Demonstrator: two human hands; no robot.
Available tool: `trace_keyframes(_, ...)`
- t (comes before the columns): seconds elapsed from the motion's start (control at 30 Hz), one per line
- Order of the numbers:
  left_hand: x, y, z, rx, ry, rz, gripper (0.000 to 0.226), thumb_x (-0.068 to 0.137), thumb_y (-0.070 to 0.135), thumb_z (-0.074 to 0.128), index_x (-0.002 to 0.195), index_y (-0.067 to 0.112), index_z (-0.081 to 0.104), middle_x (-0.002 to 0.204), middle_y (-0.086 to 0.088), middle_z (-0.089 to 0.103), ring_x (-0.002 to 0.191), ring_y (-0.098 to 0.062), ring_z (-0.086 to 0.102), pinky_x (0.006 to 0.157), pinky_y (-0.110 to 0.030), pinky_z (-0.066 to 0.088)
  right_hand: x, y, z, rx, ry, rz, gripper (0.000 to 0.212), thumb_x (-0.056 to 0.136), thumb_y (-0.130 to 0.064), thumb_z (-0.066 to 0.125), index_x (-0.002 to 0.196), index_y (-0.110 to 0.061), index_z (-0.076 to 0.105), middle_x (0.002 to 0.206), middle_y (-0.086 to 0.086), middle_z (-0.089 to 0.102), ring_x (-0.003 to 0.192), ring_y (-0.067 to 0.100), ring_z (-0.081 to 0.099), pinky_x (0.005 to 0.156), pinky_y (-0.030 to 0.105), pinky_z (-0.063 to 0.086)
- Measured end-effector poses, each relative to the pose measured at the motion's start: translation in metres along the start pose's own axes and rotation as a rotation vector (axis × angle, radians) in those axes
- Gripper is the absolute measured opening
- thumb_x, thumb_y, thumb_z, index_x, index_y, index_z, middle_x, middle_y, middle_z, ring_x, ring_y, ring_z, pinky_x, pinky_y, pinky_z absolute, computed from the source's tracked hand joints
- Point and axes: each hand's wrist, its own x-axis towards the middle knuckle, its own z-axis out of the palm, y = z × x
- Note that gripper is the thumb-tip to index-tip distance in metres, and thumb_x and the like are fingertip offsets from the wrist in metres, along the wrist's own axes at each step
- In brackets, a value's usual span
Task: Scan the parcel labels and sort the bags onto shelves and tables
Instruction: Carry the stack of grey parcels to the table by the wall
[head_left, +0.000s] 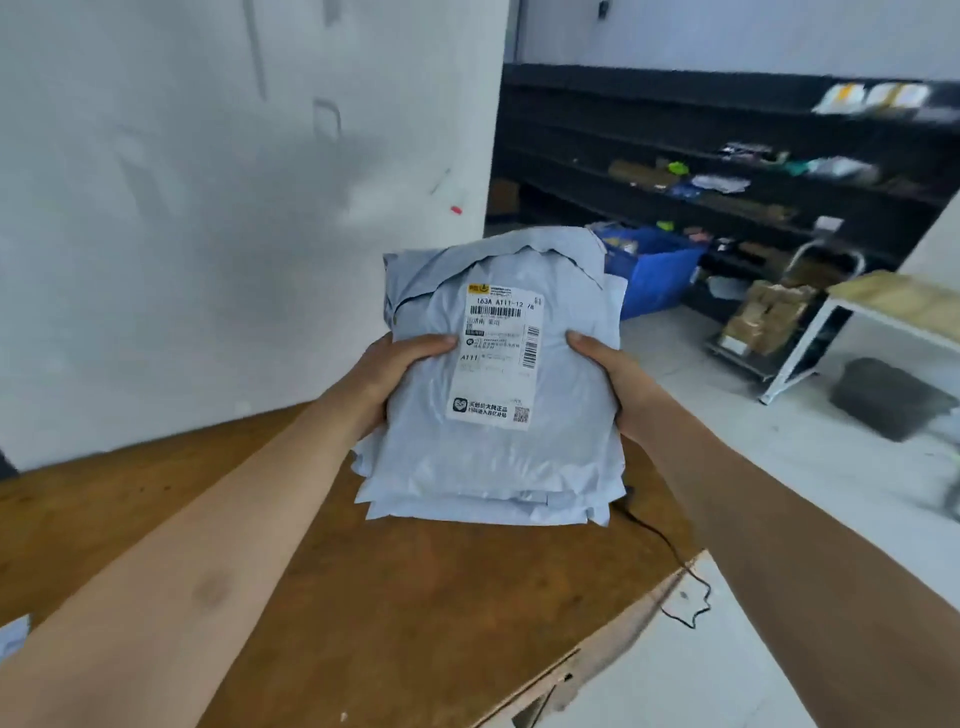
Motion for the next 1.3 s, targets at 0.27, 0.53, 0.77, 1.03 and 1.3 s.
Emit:
trace_keyframes(0.27, 0.062, 0.086, 0.251, 0.009, -0.228, 0.336, 0.074, 0.047, 0.035, 0.083, 0.115, 0.011, 0.065, 0.103, -0.010, 0.074, 0.093, -0.027, 0.071, 0.083, -0.036, 0.055, -0.046, -0.149, -0.213, -0.016, 0.190, -0.390, 0.079, 0.046, -0.039, 0.091, 0.117, -0.012, 0.068, 0.108, 0.009, 0.075, 0.097, 0.027, 0.072, 0.084, 0.039, 0.057)
trace_keyframes(0.53, 0.123, 0.065, 0.481, -0.079, -0.372, 0.326, 0.079, 0.046, 0.033, 0.083, 0.118, 0.007, 0.063, 0.102, -0.012, 0.074, 0.092, -0.029, 0.071, 0.079, -0.035, 0.055, -0.060, -0.193, -0.426, 0.029, 0.398, -0.502, 0.071, 0.053, -0.035, 0.091, 0.115, -0.013, 0.064, 0.101, 0.006, 0.074, 0.090, 0.025, 0.072, 0.078, 0.036, 0.058)
trace_keyframes(0.77, 0.213, 0.059, 0.597, 0.005, -0.435, 0.354, 0.052, 0.053, 0.023, 0.084, 0.102, 0.012, 0.066, 0.083, -0.003, 0.077, 0.080, -0.024, 0.073, 0.067, -0.029, 0.056, 0.005, -0.187, -0.550, 0.145, 0.468, -0.516, 0.086, 0.039, -0.037, 0.094, 0.117, -0.011, 0.066, 0.107, 0.009, 0.075, 0.095, 0.026, 0.073, 0.080, 0.038, 0.059)
trace_keyframes(1.03, 0.355, 0.073, 0.691, 0.000, -0.435, 0.341, 0.065, 0.043, 0.031, 0.084, 0.102, 0.012, 0.067, 0.085, -0.004, 0.076, 0.077, -0.022, 0.073, 0.068, -0.030, 0.055, 0.114, -0.233, -0.650, 0.150, 0.545, -0.524, 0.084, 0.044, -0.035, 0.092, 0.119, -0.013, 0.060, 0.109, 0.005, 0.073, 0.095, 0.023, 0.072, 0.079, 0.035, 0.058)
trace_keyframes(1.3, 0.483, 0.065, 0.793, 0.000, -0.422, 0.346, 0.060, 0.046, 0.029, 0.084, 0.102, 0.014, 0.066, 0.088, -0.002, 0.076, 0.080, -0.020, 0.073, 0.066, -0.029, 0.055, 0.229, -0.269, -0.768, 0.119, 0.521, -0.496, 0.084, 0.046, -0.034, 0.091, 0.121, -0.013, 0.058, 0.113, 0.007, 0.071, 0.098, 0.024, 0.071, 0.081, 0.036, 0.057)
